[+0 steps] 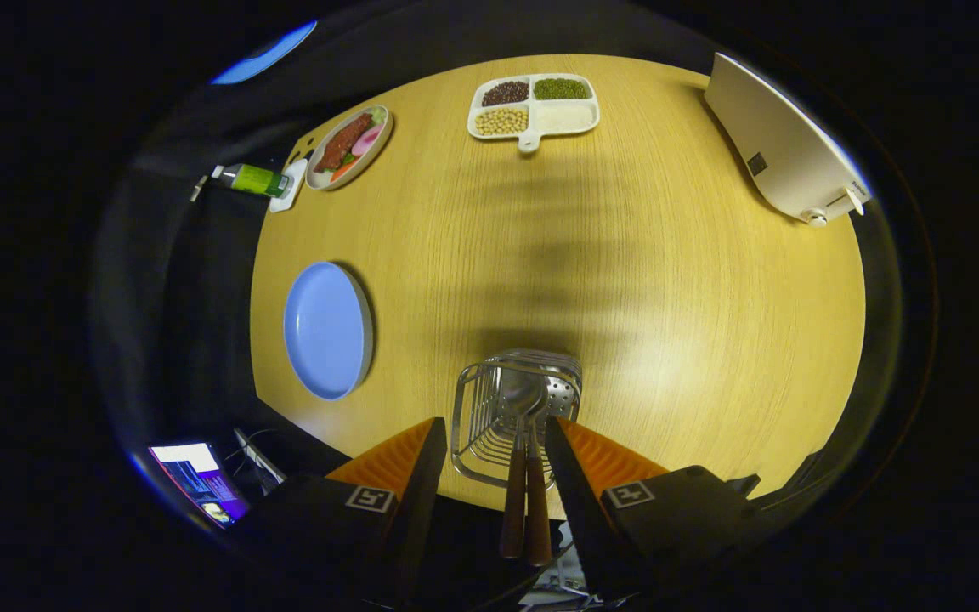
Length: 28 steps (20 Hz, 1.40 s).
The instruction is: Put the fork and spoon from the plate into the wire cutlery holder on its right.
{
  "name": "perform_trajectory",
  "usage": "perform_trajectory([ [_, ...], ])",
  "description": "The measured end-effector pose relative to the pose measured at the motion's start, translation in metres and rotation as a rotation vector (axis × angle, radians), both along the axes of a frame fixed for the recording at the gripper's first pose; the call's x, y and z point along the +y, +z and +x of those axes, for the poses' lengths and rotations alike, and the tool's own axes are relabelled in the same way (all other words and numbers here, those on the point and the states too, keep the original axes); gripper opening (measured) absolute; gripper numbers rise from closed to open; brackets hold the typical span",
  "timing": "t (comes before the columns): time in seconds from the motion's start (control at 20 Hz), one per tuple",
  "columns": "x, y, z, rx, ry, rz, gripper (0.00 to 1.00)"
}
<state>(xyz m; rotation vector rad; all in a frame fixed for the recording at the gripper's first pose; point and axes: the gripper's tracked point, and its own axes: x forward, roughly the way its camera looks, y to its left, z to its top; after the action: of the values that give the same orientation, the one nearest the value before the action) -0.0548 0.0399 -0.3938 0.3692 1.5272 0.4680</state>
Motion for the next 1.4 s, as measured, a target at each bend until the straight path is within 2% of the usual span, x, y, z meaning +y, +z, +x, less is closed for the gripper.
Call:
perform_trajectory([
  [0.05, -0.001, 0.005, 0.005, -0.044, -0.026, 0.010, 0.77],
  [0.2, -0.012, 0.025, 0.019, -0.191, -0.083, 0.008, 0.93],
  [0.3, -0.020, 0.039, 0.024, -0.287, -0.100, -0.005, 0.98],
  [0.75, -0.053, 0.130, 0.046, -0.720, -0.192, -0.116, 0.99],
  [1.0, -0.058, 0.201, 0.058, -0.979, -0.265, -0.073, 0.99],
  [1.2, -0.060, 0.251, 0.056, -1.193, -0.194, -0.101, 0.99],
  [1.4, -0.043, 0.286, 0.051, -1.308, -0.174, -0.044, 0.99],
])
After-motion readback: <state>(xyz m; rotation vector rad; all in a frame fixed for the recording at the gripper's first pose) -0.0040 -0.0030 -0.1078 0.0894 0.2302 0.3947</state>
